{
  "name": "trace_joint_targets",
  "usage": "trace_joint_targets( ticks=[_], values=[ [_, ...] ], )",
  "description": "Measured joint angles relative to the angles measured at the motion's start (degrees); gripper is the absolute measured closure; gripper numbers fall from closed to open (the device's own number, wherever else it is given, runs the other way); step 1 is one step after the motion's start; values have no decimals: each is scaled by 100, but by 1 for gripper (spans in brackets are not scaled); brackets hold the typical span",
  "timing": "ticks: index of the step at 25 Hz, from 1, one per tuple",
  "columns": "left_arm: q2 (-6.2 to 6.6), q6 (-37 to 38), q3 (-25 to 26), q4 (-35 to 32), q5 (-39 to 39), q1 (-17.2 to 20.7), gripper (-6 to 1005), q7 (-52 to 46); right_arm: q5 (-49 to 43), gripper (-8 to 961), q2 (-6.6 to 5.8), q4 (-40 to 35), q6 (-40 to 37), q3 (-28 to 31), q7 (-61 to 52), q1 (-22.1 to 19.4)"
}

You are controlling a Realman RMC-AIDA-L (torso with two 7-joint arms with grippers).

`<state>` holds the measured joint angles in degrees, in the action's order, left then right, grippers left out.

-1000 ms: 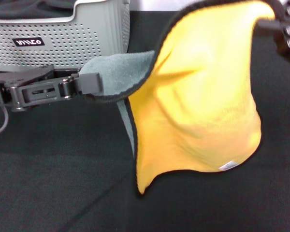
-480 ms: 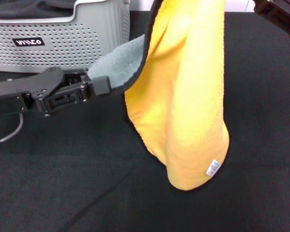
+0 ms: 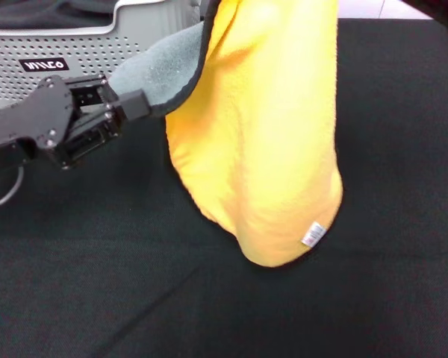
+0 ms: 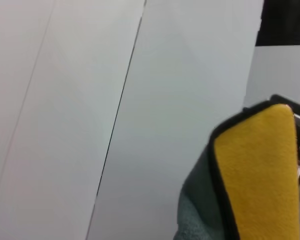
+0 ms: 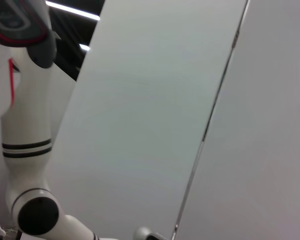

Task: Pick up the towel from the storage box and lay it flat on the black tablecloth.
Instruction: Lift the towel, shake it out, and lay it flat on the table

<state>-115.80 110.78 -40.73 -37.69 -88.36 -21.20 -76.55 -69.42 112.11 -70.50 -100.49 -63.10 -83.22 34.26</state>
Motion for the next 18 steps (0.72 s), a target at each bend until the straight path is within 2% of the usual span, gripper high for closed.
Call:
trace_joint_targets(
  ticks=[4, 7, 9, 18],
  values=[
    [-149, -21, 4, 12, 1, 92, 733, 631, -17, 945, -70, 34, 67, 37, -196, 138],
    [-323, -79, 4, 47, 2, 185, 730, 1301, -81, 945, -93, 57, 146, 66, -300, 277],
    [-386, -159, 4, 124, 11, 206, 728, 1588, -185, 945, -100, 64, 213, 67, -345, 365],
    [-402, -818, 4, 636, 106, 89, 718, 2058, -1126, 945, -41, 86, 378, 8, -511, 864]
  ],
)
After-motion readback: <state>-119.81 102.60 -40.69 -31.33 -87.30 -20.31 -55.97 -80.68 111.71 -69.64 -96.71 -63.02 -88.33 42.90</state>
